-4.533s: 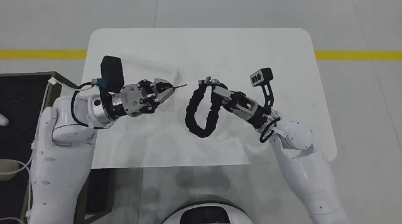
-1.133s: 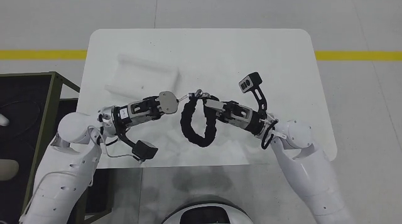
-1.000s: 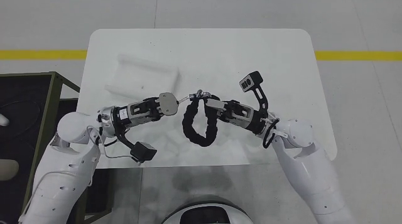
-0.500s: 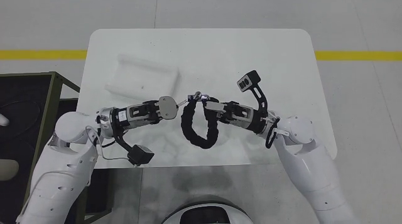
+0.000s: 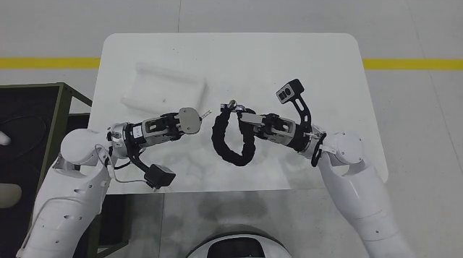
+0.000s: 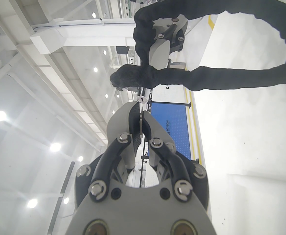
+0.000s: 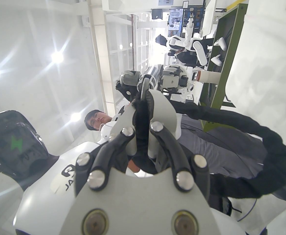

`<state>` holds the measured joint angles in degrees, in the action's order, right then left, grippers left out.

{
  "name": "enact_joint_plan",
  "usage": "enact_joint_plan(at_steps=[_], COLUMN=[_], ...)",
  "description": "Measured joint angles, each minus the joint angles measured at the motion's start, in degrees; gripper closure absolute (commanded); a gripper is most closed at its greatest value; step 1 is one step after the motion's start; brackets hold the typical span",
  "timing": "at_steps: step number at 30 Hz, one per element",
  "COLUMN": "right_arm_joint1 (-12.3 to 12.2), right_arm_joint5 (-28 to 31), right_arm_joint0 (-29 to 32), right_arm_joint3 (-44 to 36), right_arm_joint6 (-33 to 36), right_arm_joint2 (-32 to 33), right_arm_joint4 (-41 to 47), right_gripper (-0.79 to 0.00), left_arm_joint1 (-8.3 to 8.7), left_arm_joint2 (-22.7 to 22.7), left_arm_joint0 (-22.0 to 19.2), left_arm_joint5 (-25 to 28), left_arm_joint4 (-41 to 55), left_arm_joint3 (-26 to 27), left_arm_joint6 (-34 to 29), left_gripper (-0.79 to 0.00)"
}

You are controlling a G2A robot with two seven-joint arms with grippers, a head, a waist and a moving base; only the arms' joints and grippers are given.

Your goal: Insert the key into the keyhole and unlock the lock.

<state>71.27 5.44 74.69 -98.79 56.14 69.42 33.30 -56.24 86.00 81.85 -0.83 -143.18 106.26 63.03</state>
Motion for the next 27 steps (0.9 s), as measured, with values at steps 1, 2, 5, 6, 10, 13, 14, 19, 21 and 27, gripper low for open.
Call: enact_joint_plan(at_steps=[1, 2, 5, 6, 10, 13, 14, 19, 21, 27], right_arm_joint1=[0.0, 0.0, -0.1, -0.1, -0.5, -0.7, -0.8, -0.9, -0.9, -1.0], right_arm_joint5=[0.0, 0.1, 0.5, 0.5, 0.5, 0.1, 0.1, 0.9, 1.5, 2.3], right_arm_joint0=[0.2, 0.6, 1.1, 1.1, 1.1, 1.0, 1.0, 0.9, 0.9, 1.3], right_arm_joint3=[-0.2, -0.5, -0.7, -0.5, 0.0, 0.2, 0.2, -0.1, -0.3, -1.5], right_arm_joint6=[-0.2, -0.3, 1.8, 2.9, 8.3, 11.4, 12.0, 13.3, 12.8, 9.9], right_arm_joint2=[0.0, -0.1, 0.5, 0.8, 2.1, 2.1, 2.0, 0.8, 0.5, -0.3], right_arm_joint4=[0.2, 0.7, 3.9, 4.8, 7.3, 7.2, 7.0, 5.4, 4.5, -0.9], right_gripper=[0.000, 0.000, 0.000, 0.000, 0.000, 0.000, 0.000, 0.000, 0.000, 0.000], left_arm_joint1=[0.00, 0.00, 0.08, 0.14, 0.40, 0.48, 0.48, 0.49, 0.47, 0.56], left_arm_joint2=[0.0, 0.0, 0.5, 0.9, 1.9, 1.5, 1.2, -0.6, -1.3, -2.6], left_arm_joint0=[0.0, 0.1, 0.2, 0.0, -1.2, -2.3, -2.5, -4.0, -4.5, -5.4], left_arm_joint5=[0.0, -0.4, -2.6, -3.2, -5.1, -5.9, -6.0, -5.6, -5.2, -5.7], left_arm_joint4=[0.0, -0.1, 1.6, 2.5, 6.7, 9.4, 10.3, 11.4, 11.4, 9.0], left_arm_joint3=[0.0, 0.3, 0.0, -0.7, -3.7, -5.5, -5.8, -7.8, -8.3, -7.9], left_arm_joint6=[0.0, -0.2, 1.8, 3.2, 10.4, 15.8, 17.2, 21.2, 21.5, 22.1], left_gripper=[0.000, 0.000, 0.000, 0.000, 0.000, 0.000, 0.000, 0.000, 0.000, 0.000])
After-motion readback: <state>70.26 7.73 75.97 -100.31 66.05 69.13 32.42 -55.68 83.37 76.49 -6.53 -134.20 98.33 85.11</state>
